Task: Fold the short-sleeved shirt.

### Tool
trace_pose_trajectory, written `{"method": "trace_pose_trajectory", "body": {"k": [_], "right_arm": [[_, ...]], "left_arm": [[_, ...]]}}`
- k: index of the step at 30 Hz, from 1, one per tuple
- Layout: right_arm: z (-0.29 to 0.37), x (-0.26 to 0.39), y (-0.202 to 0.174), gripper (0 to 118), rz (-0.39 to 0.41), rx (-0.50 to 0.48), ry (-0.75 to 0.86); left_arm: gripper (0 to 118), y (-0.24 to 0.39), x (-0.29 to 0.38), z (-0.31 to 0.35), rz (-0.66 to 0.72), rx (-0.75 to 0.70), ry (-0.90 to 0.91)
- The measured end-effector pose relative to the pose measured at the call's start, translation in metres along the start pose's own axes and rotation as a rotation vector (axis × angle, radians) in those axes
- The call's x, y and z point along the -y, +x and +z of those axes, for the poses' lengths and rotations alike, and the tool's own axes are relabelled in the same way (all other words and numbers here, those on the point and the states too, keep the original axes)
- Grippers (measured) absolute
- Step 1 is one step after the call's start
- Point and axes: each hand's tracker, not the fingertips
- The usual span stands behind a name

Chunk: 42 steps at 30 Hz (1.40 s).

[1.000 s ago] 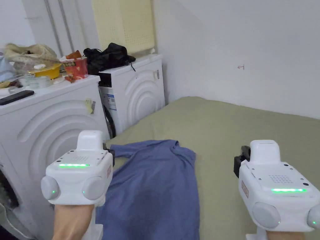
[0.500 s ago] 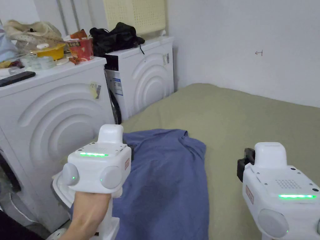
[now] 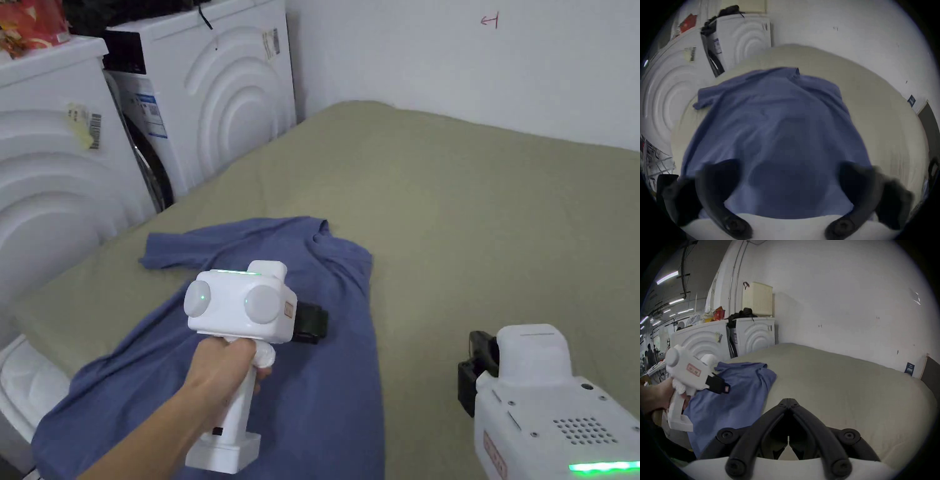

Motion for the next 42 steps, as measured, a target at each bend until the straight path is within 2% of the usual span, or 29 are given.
{"method": "trace_pose_trajectory", "body": {"k": [5,7,8,9,11,12,13,18,19,22,30,38,42], "right_arm": [[0.004,0.014,0.016,0,-0.023,0.027,-0.037],[0.01,0.017,0.024,0,-0.02,0.045,-0.048],[0.014,0.017,0.029,0,-0.022,0.051,-0.05],[0.018,0.017,0.034,0,-0.025,0.055,-0.052],[0.029,0.016,0.046,0,-0.037,0.069,-0.054],[0.036,0.016,0.053,0,-0.04,0.074,-0.051],[0.044,0.016,0.06,0,-0.044,0.09,-0.045],[0.095,0.012,0.105,0,-0.073,0.18,-0.022],[0.107,0.011,0.115,0,-0.081,0.201,-0.013],[0.148,0.006,0.145,0,-0.122,0.261,0.019],[0.248,0.014,0.207,0,-0.125,0.442,0.053],[0.312,0.043,0.273,0,-0.174,0.617,0.034],[0.32,0.059,0.299,0,-0.211,0.669,0.012]], "left_arm": [[114,0.005,0.011,-0.026,-0.071,-0.072,-0.092],[109,0.011,0.008,-0.022,-0.041,-0.064,-0.07],[100,0.012,0.007,-0.019,-0.038,-0.054,-0.074],[83,0.014,0.006,-0.013,-0.039,-0.036,-0.063],[0,0.017,0.002,0.003,-0.056,-0.064,-0.018],[1,0.019,0.001,0.009,-0.07,-0.132,0.0],[1,0.02,-0.005,0.018,-0.054,-0.08,-0.027],[1,0.055,-0.016,0.089,-0.071,0.057,0.08],[1,0.079,-0.009,0.121,-0.091,0.068,0.119],[1,0.132,-0.012,0.163,-0.14,0.152,0.169],[1,0.317,0.001,0.254,-0.34,0.424,0.268],[1,0.492,0.044,0.271,-0.531,0.698,0.216],[1,0.547,0.064,0.222,-0.594,0.723,0.115]]}}
